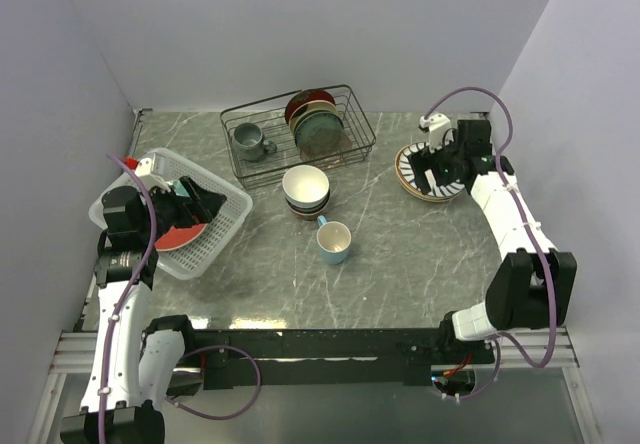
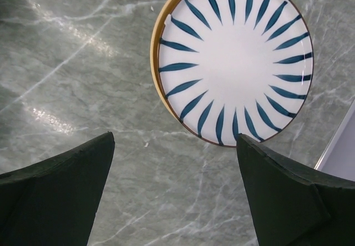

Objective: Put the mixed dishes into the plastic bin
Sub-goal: Pick up the plate at the center of the board.

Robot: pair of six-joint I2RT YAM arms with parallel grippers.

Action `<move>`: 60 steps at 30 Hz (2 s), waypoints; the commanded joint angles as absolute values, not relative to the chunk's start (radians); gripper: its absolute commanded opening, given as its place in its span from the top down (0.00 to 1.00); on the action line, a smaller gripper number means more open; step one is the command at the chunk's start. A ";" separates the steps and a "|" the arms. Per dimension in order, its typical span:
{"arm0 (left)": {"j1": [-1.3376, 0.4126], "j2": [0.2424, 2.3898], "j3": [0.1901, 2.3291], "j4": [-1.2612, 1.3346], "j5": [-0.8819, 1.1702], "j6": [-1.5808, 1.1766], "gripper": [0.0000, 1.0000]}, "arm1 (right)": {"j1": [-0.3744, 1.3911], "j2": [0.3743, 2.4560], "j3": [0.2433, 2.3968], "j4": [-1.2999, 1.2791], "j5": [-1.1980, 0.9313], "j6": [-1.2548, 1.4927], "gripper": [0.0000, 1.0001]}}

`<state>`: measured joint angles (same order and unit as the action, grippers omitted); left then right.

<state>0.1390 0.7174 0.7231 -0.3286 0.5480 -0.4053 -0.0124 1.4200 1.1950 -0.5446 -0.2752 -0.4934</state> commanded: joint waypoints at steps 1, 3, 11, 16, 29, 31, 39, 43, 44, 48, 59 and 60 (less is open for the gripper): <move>0.135 0.707 0.718 -0.321 0.529 -0.393 0.01 | -0.005 1.474 1.282 -0.563 -0.212 -0.537 0.03; 0.135 0.701 0.716 -0.319 0.526 -0.393 0.01 | -0.005 1.492 1.305 -0.563 -0.204 -0.538 0.04; 0.135 0.700 0.719 -0.328 0.514 -0.390 0.01 | -0.005 1.572 1.351 -0.554 -0.190 -0.534 0.06; 0.133 0.695 0.719 -0.327 0.509 -0.390 0.01 | -0.005 1.630 1.387 -0.554 -0.178 -0.532 0.09; 0.133 0.696 0.719 -0.330 0.506 -0.390 0.01 | 0.025 1.715 1.434 -0.551 -0.166 -0.520 0.13; 0.135 0.695 0.719 -0.330 0.505 -0.390 0.01 | 0.028 1.730 1.443 -0.548 -0.164 -0.517 0.13; 0.135 0.696 0.719 -0.328 0.506 -0.391 0.01 | 0.061 1.793 1.467 -0.558 -0.163 -0.500 0.17; 0.135 0.696 0.721 -0.330 0.506 -0.391 0.01 | 0.075 1.815 1.468 -0.551 -0.160 -0.486 0.19; 0.135 0.698 0.719 -0.330 0.506 -0.390 0.01 | 0.077 1.819 1.471 -0.551 -0.160 -0.483 0.20; 0.135 0.698 0.719 -0.330 0.505 -0.390 0.01 | 0.078 1.850 1.494 -0.560 -0.150 -0.476 0.24; 0.135 0.696 0.719 -0.330 0.509 -0.390 0.01 | 0.077 1.871 1.506 -0.571 -0.137 -0.471 0.31; 0.135 0.698 0.719 -0.328 0.509 -0.390 0.01 | 0.077 1.871 1.508 -0.574 -0.137 -0.472 0.32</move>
